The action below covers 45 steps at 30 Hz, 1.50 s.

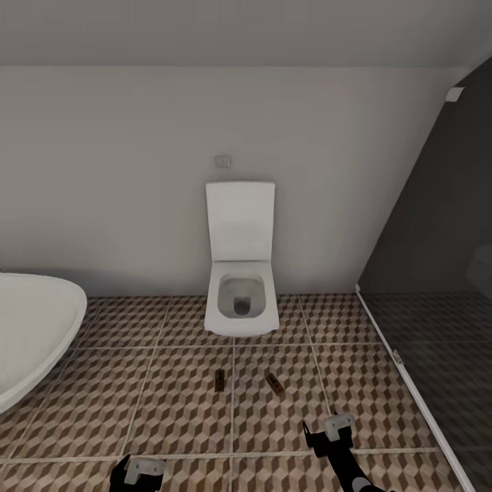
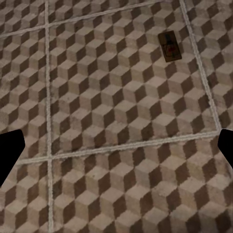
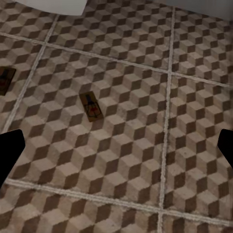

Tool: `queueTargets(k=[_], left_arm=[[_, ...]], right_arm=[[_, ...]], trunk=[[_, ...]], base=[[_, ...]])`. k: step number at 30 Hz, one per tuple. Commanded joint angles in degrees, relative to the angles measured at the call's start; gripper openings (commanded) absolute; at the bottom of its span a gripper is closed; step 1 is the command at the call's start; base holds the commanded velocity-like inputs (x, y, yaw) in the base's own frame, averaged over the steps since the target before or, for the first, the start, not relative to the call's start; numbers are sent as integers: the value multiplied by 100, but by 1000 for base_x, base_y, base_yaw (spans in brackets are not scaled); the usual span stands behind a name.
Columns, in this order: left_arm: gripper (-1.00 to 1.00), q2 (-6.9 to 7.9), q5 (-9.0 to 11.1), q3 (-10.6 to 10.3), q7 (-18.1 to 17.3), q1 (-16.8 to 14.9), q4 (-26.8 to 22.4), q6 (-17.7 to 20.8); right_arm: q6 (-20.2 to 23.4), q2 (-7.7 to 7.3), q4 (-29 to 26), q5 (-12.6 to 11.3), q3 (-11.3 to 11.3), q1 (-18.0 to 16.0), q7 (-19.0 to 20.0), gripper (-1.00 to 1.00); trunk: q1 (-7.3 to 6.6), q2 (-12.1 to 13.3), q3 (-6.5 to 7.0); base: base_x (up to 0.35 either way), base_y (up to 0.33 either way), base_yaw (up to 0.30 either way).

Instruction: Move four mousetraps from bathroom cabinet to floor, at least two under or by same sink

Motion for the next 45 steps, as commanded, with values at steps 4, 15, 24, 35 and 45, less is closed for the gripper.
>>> queueTargets(k=[4,15,24,35,45], left_arm=[[100,-5,30,-50,17,3,18,-26],[100,-21,29,-50,17,13,18,-23],[100,-67,29,-49,17,20,18,-23],[100,-79,29,-50,17,23,18,-23],[100,-82,29,-50,17,23,18,-14]], right_arm=[[-7,-1,6,43,30,-3,-59,100],[-3,4,6,43,30,-3,-59,100],[-1,8,6,43,30,-2,-59,100],[0,9,6,43,30,-2,-62,100],[1,9,6,43,30,-3,-60,100]], trunk=[[-89,160,106],[-330,601,406],[-528,962,636],[-770,1403,844],[-989,1804,1023]], base=[[0,0,0],[0,0,0],[0,0,0],[0,0,0],[0,0,0]])
